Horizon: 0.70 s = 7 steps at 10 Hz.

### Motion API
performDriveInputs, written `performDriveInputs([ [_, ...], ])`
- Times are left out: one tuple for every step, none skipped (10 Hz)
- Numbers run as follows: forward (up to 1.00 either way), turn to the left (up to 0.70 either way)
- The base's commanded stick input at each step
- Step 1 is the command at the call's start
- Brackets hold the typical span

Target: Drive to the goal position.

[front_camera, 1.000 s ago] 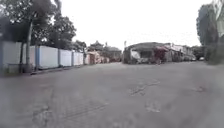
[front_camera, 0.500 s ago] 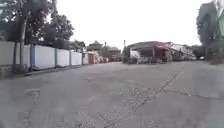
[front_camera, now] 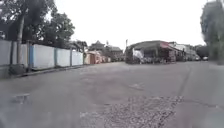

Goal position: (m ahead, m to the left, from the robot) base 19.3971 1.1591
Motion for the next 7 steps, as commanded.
performDriveInputs([
  [1.0,-0.39],
  [1.0,-0.39],
  [1.0,-0.32],
  [1.0,-0.07],
  [1.0,0.01],
  [1.0,0.01],
  [1.0,0.01],
])
